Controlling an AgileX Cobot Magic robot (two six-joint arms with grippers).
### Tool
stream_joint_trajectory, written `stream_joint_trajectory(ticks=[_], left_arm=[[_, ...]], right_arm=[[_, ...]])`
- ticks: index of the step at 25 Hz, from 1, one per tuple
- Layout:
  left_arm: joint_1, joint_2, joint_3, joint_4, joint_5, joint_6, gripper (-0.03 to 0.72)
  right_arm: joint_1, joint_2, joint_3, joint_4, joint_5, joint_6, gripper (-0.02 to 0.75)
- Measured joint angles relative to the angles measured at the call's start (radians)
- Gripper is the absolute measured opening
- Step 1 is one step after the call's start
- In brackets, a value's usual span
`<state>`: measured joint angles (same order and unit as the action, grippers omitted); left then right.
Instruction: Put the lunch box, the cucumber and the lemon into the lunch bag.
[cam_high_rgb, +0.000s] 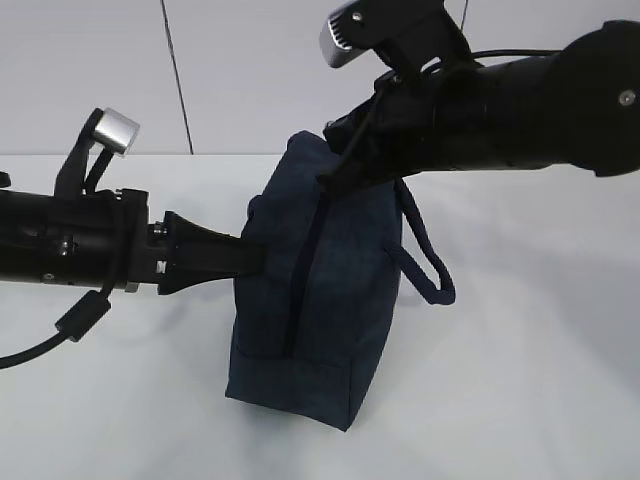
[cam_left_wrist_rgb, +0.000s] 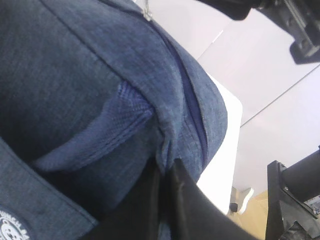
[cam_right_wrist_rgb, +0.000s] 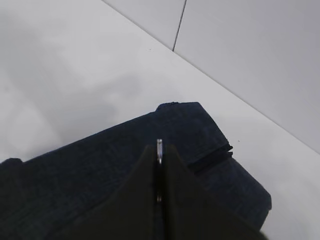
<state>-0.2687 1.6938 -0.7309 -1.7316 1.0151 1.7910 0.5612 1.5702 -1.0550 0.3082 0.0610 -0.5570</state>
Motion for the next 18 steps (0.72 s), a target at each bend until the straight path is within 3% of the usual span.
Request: stream_joint_trajectory(ticks=[18], left_arm=[[0.0,0.0,0.0,0.038,-0.024,-0.011,-0.003]], right_arm=[[-0.045,0.021,-0.036,0.017,0.03,0.0,0.008]])
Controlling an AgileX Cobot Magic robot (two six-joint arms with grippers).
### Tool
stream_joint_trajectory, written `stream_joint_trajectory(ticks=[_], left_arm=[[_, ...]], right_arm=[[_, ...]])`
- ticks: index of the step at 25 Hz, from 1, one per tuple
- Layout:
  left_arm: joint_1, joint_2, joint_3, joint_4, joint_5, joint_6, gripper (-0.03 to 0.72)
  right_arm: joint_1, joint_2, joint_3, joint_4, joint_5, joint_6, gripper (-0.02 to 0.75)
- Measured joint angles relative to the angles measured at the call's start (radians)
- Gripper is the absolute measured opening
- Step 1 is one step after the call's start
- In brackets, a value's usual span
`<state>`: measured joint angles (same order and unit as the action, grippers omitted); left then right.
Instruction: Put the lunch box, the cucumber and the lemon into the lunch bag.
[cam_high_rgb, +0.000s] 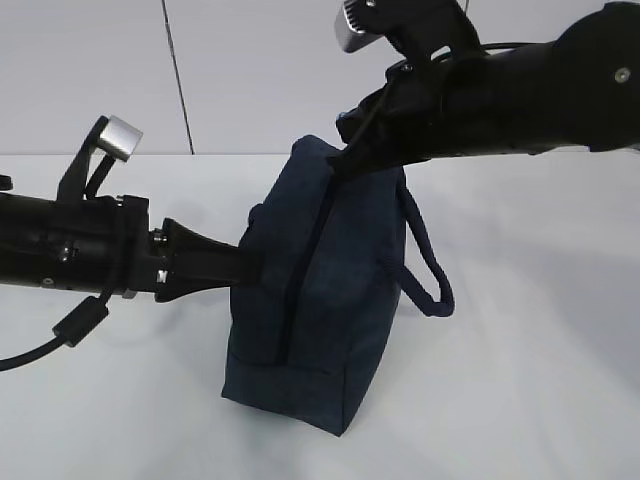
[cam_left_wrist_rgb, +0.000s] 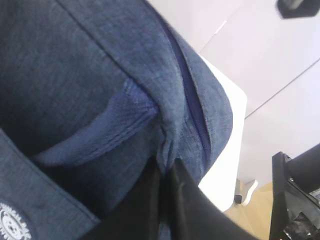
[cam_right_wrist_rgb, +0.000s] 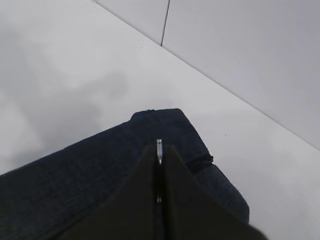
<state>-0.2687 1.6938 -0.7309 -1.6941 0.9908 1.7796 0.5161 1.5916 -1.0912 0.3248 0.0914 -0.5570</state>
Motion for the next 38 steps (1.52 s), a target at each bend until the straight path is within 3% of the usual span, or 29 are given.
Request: stream_joint_trajectory(ticks=[10,21,28,38], left_arm=[[0.002,-0.01,-0.006,0.083,-0.07,-0.096,-0.004],[0.018,-0.02,-0.006,0.101,-0.078,-0.11,-0.004],[0.018,-0.021,-0.006,0.102,-0.081,-0.11,-0.004],[0.018,-0.021,-0.006,0.104,-0.092,-0.11,-0.004]], right_arm=[[-0.006,0.076,-0.028,0.045,-0.044,0.0,0.008],[-0.015,0.163,-0.138,0.076,-0.048,0.0,0.008],[-0.068,0.192,-0.162,0.175,-0.048,0.0,0.008],[-0.077,0.261,-0.23,0.303,-0.023,0.0,0.008]])
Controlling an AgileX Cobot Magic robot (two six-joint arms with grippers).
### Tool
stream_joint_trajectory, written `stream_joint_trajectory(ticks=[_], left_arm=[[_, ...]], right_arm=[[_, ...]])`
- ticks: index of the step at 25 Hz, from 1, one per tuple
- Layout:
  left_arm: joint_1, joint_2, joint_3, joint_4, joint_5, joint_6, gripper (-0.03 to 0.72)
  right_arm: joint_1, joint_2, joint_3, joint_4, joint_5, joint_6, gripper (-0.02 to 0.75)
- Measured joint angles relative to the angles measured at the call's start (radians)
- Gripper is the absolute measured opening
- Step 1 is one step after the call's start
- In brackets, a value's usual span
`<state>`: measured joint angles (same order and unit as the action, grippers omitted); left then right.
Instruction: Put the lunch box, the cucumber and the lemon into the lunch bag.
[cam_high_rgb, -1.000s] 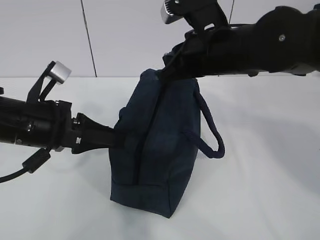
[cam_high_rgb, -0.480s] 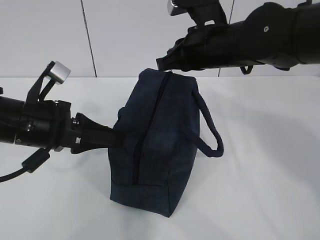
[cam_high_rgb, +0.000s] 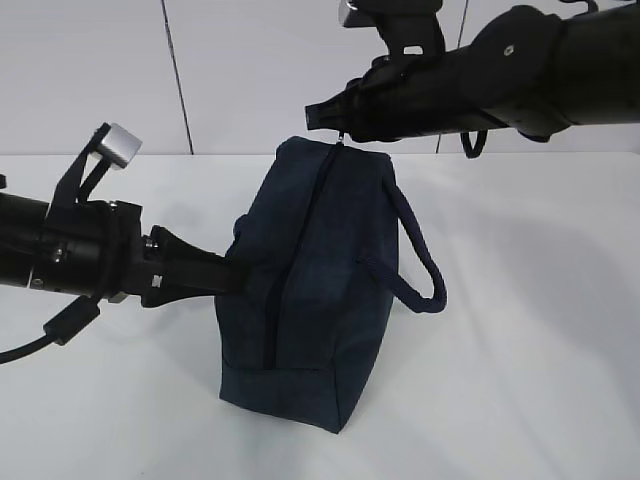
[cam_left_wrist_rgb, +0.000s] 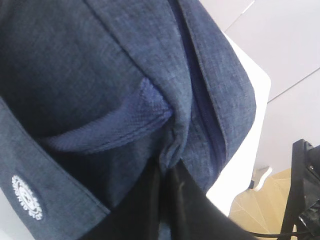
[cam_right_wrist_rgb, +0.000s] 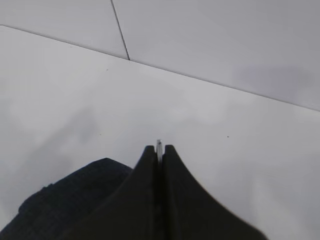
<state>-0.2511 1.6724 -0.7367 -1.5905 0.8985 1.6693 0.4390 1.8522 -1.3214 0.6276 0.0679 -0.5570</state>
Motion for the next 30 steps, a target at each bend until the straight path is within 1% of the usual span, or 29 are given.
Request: stream_joint_trajectory(ticks=[4,9,13,17,30], left_arm=[[0.0,0.0,0.0,0.0,-0.002,0.0,-0.004],[0.0,0.0,0.0,-0.002,-0.004,0.0,-0.004],[0.0,0.0,0.0,-0.011,-0.006,0.0,-0.004],[0.0,0.0,0.0,-0.015,-0.008,0.0,-0.004],[0.002,0.0,0.0,0.01,-0.011,-0.012,-0.004]], right_arm=[[-0.005,0.015,-0.012,0.044,0.006,0.0,0.008],[-0.049,0.024,-0.013,0.183,0.038,0.0,0.008],[-0.089,0.026,-0.013,0.254,0.082,0.0,0.008],[-0.102,0.04,-0.021,0.288,0.118,0.0,0.008],[-0.11,0.154,-0.159,0.326,0.198,0.0,0.008]])
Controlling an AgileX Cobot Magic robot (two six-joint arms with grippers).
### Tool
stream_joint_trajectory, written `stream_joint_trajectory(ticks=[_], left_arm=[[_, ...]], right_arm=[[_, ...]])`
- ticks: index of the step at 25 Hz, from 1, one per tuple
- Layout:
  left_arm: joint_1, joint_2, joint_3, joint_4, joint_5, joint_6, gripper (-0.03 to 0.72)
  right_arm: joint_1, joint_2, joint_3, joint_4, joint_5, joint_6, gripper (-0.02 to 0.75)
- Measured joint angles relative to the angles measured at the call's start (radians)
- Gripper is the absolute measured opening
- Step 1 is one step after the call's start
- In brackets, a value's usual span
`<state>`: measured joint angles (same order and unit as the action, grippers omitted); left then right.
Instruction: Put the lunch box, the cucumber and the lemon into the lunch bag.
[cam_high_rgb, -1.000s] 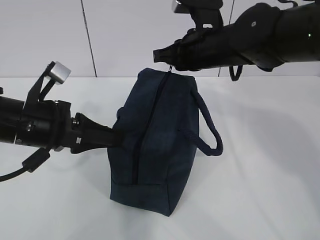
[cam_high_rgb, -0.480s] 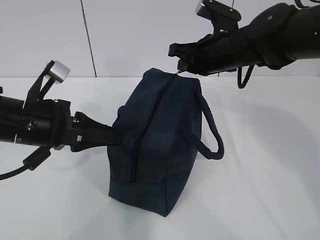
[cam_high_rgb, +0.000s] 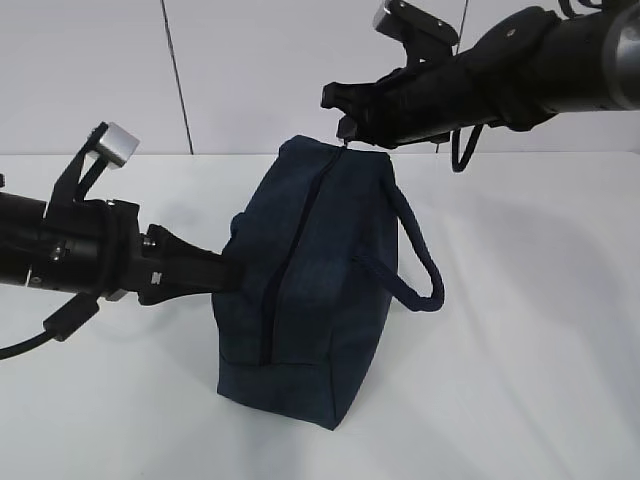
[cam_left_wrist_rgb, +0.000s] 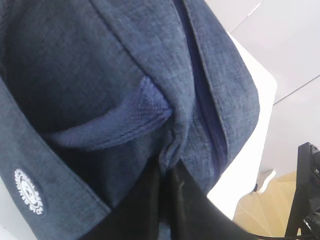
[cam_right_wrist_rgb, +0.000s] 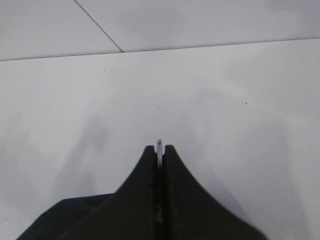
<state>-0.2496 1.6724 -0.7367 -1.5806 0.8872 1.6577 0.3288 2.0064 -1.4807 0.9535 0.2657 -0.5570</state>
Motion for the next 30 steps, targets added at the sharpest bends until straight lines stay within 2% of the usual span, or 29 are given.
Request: stream_joint_trajectory(ticks=[13,20,23,28,30], left_arm=[[0.0,0.0,0.0,0.004,-0.016,-0.002,-0.004],[0.0,0.0,0.0,-0.017,-0.021,-0.016,0.02],[0.0,-0.002,-0.006,-0.015,-0.027,-0.039,0.109],[0.0,-0.053,-0.006,-0.003,-0.054,-0.083,0.363],[0.001,-0.096,-0.006,0.001,-0.057,-0.102,0.404]], right_arm=[[-0.031,0.061,-0.014,0.075,0.031,-0.016,0.008],[-0.034,0.07,-0.018,0.23,0.074,-0.194,0.008],[-0.036,0.07,-0.018,0.28,0.097,-0.264,0.008],[-0.041,0.07,-0.018,0.307,0.116,-0.308,0.008],[-0.05,0.07,-0.018,0.314,0.135,-0.316,0.008]])
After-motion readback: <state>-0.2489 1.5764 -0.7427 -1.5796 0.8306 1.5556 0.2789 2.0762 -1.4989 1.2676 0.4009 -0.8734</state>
